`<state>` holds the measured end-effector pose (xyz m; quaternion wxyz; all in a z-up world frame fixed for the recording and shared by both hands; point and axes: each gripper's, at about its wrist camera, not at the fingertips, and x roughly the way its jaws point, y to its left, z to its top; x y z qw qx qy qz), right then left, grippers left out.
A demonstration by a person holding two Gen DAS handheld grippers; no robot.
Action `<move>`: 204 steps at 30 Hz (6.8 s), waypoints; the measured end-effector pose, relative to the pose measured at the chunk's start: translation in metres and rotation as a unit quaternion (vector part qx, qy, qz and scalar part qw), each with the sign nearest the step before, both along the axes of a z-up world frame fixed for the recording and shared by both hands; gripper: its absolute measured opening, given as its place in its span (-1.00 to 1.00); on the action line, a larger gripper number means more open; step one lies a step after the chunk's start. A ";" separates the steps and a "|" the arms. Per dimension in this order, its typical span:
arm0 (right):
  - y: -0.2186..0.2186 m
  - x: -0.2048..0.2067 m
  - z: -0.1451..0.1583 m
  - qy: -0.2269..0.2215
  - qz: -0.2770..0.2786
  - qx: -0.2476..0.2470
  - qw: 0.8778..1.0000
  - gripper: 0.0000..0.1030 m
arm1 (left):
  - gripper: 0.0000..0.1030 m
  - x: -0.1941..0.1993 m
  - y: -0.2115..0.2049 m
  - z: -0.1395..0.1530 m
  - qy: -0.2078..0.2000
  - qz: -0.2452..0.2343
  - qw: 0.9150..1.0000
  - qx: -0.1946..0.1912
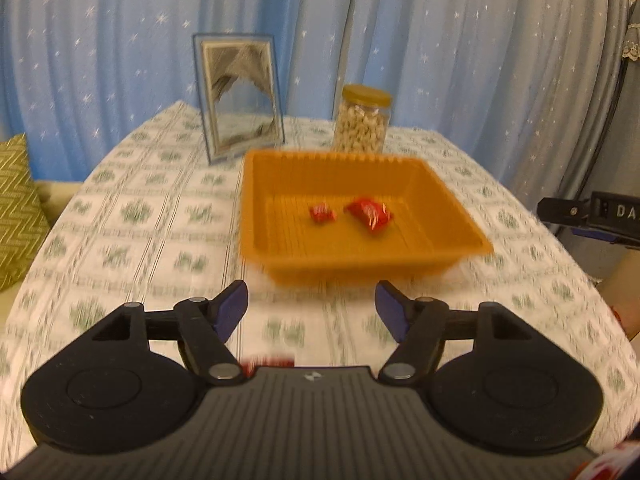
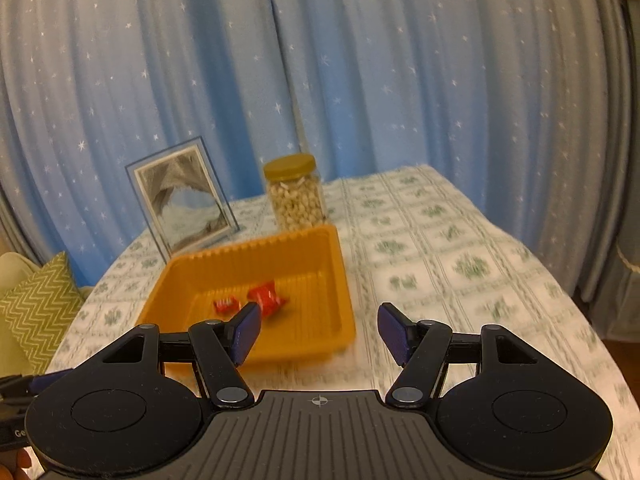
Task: Organize snacks
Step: 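Move both open tools back toward the remaining snack pile, then grasp the white-and-green bar with the right tool while the left tool grasps a red candy, then carry the red candy and white bar over the orange tray with both tools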
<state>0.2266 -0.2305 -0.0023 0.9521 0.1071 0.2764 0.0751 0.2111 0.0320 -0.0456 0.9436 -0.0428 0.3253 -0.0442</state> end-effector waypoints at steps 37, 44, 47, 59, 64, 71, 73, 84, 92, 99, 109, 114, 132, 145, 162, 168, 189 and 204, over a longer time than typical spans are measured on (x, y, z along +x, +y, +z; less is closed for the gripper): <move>0.068 -0.105 -0.106 -0.007 0.357 -0.355 0.864 0.26 | 0.35 -0.078 0.003 -0.057 0.062 0.003 0.998 0.003; 0.081 -0.092 -0.122 -0.017 0.423 -0.416 0.804 0.25 | 0.36 -0.076 0.006 -0.061 0.067 0.006 0.998 -0.002; 0.084 -0.089 -0.122 -0.014 0.443 -0.415 0.795 0.12 | 0.36 -0.075 0.008 -0.063 0.070 0.010 0.997 -0.005; 0.087 -0.081 -0.112 0.041 0.420 -0.360 0.832 -0.31 | 0.36 -0.079 0.007 -0.060 0.063 0.009 0.998 0.000; 0.076 -0.070 -0.100 0.124 0.377 -0.252 0.883 -0.36 | 0.36 -0.080 0.006 -0.059 0.062 0.008 0.998 -0.002; 0.061 -0.067 -0.108 0.136 0.357 -0.186 0.905 -0.35 | 0.36 -0.078 0.003 -0.062 0.064 0.000 0.998 -0.005; 0.055 -0.065 -0.109 0.139 0.345 -0.161 0.914 -0.35 | 0.36 -0.078 0.004 -0.062 0.064 -0.001 0.998 -0.009; 0.025 -0.089 -0.089 0.072 0.267 -0.099 0.956 -0.43 | 0.31 -0.073 -0.019 -0.062 0.062 -0.033 0.997 -0.013; -0.009 -0.074 -0.097 0.088 0.164 -0.057 0.981 -0.42 | -0.04 -0.058 -0.047 -0.068 0.067 -0.048 0.996 -0.025; -0.018 -0.071 -0.102 0.094 0.150 -0.054 0.983 -0.43 | -0.24 -0.047 -0.058 -0.074 0.070 -0.037 0.997 -0.004; -0.009 -0.070 -0.104 0.090 0.156 -0.057 0.982 -0.43 | -0.59 -0.053 -0.060 -0.077 0.067 -0.049 0.995 0.048; -0.007 -0.072 -0.100 0.081 0.154 -0.060 0.983 -0.43 | -0.61 -0.059 -0.057 -0.072 0.064 -0.053 0.995 0.048; 0.011 -0.077 -0.071 0.045 0.151 -0.048 0.986 -0.43 | -0.61 -0.070 -0.052 -0.030 0.025 -0.050 0.998 0.034; 0.016 -0.072 -0.057 0.035 0.142 -0.048 0.988 -0.43 | -0.61 -0.061 -0.054 -0.014 0.009 -0.060 0.998 0.029; 0.027 -0.024 -0.020 -0.005 0.131 -0.043 0.990 -0.43 | -0.61 -0.005 -0.041 0.014 -0.027 -0.067 0.997 0.035; 0.032 0.007 -0.012 -0.011 0.125 -0.039 0.991 -0.43 | -0.61 0.030 -0.031 0.019 -0.033 -0.058 0.998 0.019; 0.048 0.118 -0.015 -0.001 0.089 -0.029 0.996 -0.43 | -0.61 0.127 -0.016 0.010 -0.025 -0.046 0.998 0.017; 0.048 0.156 -0.039 0.045 0.070 -0.047 0.995 -0.43 | -0.61 0.164 0.000 -0.013 0.003 -0.031 0.999 0.020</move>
